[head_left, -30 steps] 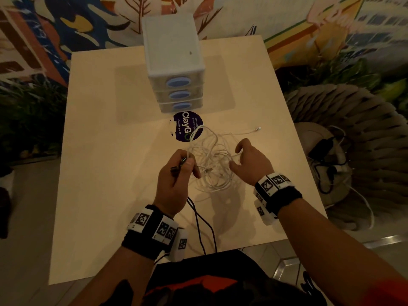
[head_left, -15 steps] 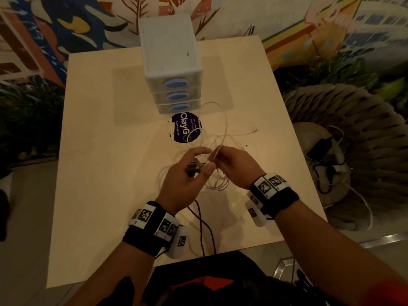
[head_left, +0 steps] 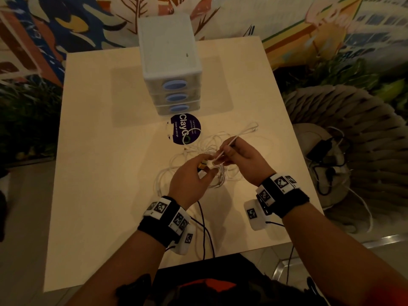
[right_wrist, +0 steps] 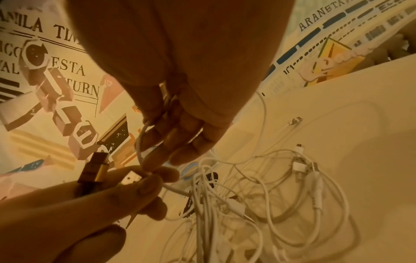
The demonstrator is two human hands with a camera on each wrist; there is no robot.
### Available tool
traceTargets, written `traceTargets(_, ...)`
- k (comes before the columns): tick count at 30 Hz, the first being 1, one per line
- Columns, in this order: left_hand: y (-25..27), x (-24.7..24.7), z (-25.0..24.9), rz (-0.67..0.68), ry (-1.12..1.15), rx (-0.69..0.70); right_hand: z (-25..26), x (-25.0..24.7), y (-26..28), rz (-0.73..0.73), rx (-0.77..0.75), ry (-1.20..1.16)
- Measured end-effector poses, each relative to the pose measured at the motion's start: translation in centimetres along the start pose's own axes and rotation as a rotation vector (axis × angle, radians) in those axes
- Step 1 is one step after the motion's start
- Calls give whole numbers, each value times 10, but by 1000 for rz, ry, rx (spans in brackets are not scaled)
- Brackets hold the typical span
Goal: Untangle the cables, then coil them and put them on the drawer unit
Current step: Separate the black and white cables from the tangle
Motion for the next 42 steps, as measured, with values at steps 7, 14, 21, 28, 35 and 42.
traceTargets(7, -5, -3, 7, -75, -33, -25, -5, -1, 2, 25, 26, 2)
traceTargets(14, -6, -4, 16, -53, 56, -110, -44, -6, 10, 111, 186, 669)
traceTargets(21, -2, -6, 22, -93, 4, -129, -54, -10, 10, 45, 298, 499)
traceTargets(28, 3, -7, 33, -137, -15, -184, -61, -13, 13, -1, 359, 342)
traceTargets(35, 7, -19, 36, -245, 0, -235, -59, -17, 14, -48, 293, 439)
traceTargets(42, 9, -21, 33, -293, 58, -151, -60, -18, 14, -18, 300, 394)
Point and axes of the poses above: each hand's wrist, its own y-axis away from the middle knuckle, its own x-axis out of the palm, z = x × y, the point moved 9 cm from there along -y, towards the middle knuckle, and after that the axes turned 9 degrees about -x, right-handed, at the moved point
